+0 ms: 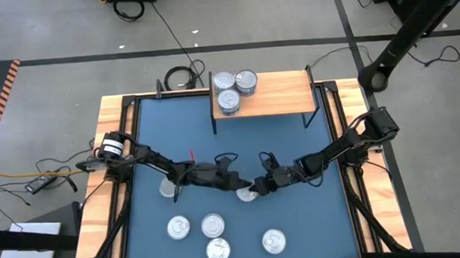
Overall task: Stack canned seafood by type on shelf
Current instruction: Put the yellow blue tuna can on the shelf
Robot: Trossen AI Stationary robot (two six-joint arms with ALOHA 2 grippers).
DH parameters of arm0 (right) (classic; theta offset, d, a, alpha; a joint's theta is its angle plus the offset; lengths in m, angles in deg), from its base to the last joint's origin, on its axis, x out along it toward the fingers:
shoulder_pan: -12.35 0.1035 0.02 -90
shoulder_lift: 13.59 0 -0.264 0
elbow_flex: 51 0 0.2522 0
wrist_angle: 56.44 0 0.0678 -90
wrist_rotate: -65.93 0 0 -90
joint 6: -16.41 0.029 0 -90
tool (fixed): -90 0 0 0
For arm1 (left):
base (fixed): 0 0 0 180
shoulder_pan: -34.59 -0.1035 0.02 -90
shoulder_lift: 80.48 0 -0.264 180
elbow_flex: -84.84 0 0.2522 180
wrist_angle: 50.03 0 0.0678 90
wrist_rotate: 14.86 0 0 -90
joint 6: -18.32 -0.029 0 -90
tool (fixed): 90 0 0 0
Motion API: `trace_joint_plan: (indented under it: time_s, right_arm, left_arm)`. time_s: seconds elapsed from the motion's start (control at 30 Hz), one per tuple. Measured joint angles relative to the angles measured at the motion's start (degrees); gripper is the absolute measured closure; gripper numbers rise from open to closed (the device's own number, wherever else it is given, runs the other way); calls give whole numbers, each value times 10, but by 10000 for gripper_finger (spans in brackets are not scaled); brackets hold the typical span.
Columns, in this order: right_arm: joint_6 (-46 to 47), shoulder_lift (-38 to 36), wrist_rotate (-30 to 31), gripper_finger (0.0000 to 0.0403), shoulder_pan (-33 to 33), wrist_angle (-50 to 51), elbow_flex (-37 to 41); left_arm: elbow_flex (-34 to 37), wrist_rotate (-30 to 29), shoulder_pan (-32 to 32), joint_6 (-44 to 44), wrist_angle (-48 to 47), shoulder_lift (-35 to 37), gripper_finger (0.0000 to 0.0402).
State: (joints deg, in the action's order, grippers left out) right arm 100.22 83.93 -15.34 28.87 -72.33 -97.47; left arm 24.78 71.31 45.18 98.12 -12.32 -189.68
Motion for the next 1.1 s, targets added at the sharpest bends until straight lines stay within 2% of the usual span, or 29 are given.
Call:
trace_joint_plan:
  time_s: [0.17,0.23,0.37,0.53,0.63,0.73,0.9,1.0,1.1]
  right_arm:
    - [4,0,4,269,-10,-7,1]
    - [13,0,5,269,-15,-27,13]
    - [56,0,36,269,-17,-150,77]
    - [108,-2,132,269,-17,-338,166]
    - [106,-3,197,269,-27,-447,178]
    - [74,-4,251,269,-48,-512,165]
    - [22,-25,317,269,-104,-526,132]
    - [-25,-46,323,269,-150,-520,117]
    - [-49,-74,350,269,-180,-464,97]
  left_arm:
    - [2,45,-19,-20,78,6,353]
    - [18,40,-23,-24,111,19,353]
    - [99,-22,-28,-28,190,69,353]
    - [221,-138,-21,15,229,144,353]
    - [255,-169,-14,17,229,176,353]
    - [263,-186,-11,16,228,187,353]
    - [260,-190,-11,11,228,188,353]
    - [259,-190,-11,1,228,188,353]
    - [259,-190,-11,1,228,188,353]
